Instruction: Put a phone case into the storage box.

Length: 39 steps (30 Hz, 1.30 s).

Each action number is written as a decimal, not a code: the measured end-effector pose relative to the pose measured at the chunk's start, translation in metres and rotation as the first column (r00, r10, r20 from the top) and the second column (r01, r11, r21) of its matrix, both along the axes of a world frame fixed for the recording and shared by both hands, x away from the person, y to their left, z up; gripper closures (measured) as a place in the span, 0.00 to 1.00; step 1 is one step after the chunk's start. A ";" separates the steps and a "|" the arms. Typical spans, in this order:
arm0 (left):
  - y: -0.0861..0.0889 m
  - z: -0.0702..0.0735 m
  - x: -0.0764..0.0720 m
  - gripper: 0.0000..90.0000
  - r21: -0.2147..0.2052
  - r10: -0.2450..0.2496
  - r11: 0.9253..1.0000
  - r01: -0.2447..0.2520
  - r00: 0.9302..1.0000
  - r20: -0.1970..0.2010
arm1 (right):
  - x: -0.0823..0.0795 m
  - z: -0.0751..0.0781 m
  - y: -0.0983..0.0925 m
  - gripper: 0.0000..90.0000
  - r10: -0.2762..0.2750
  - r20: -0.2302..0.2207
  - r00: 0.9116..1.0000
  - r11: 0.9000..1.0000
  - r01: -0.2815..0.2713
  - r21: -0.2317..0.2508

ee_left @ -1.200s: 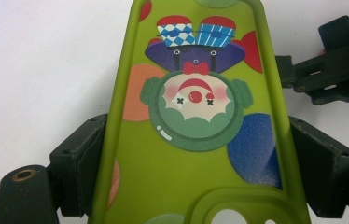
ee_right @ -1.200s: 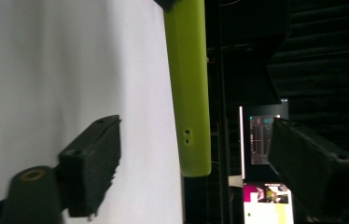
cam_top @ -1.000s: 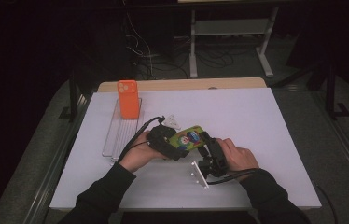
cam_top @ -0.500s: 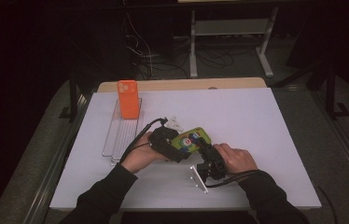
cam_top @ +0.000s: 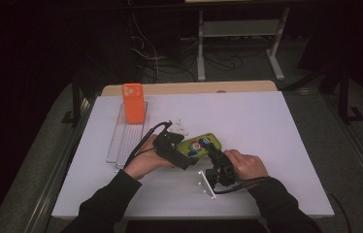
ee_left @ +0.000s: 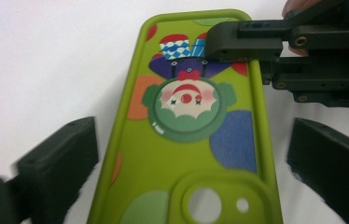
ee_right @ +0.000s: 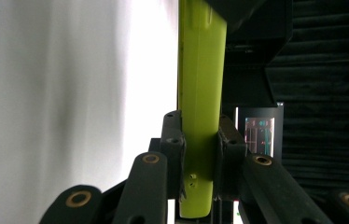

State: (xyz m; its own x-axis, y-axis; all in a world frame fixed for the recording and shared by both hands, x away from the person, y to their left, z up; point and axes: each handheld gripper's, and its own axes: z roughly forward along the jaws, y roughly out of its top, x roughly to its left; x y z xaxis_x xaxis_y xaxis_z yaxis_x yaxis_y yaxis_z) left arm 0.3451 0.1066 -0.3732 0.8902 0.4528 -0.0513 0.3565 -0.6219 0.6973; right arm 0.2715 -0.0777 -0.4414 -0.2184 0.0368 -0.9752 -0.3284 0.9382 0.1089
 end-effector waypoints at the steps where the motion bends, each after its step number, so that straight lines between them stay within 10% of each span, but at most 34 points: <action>1: 0.001 0.000 0.000 0.01 0.001 0.001 1.000 -0.001 1.000 0.002 | 0.000 0.000 -0.001 0.84 -0.015 -0.008 1.000 1.000 0.015 0.015; 18: 0.020 0.000 0.005 0.00 -0.021 0.020 1.000 -0.020 1.000 0.011 | 0.017 0.013 -0.024 0.84 -0.096 -0.172 0.980 0.983 0.120 0.140; 26: 0.020 -0.001 0.005 0.00 -0.032 0.031 0.999 -0.030 0.999 0.010 | 0.024 0.022 -0.033 0.84 -0.098 -0.301 0.949 0.941 0.187 0.284; 30: 0.022 0.000 0.007 0.00 -0.019 0.014 1.000 -0.013 0.999 0.029 | 0.024 0.025 -0.035 0.84 -0.079 -0.398 0.914 0.879 0.252 0.405; 36: 0.023 0.000 0.008 0.00 -0.005 0.011 1.000 -0.011 1.000 0.015 | 0.029 0.031 -0.042 0.84 -0.042 -0.488 0.872 0.836 0.298 0.460; 39: 0.023 0.000 0.008 0.00 -0.003 0.008 1.000 -0.008 1.000 0.010 | 0.031 0.034 -0.043 0.84 -0.010 -0.541 0.841 0.787 0.341 0.514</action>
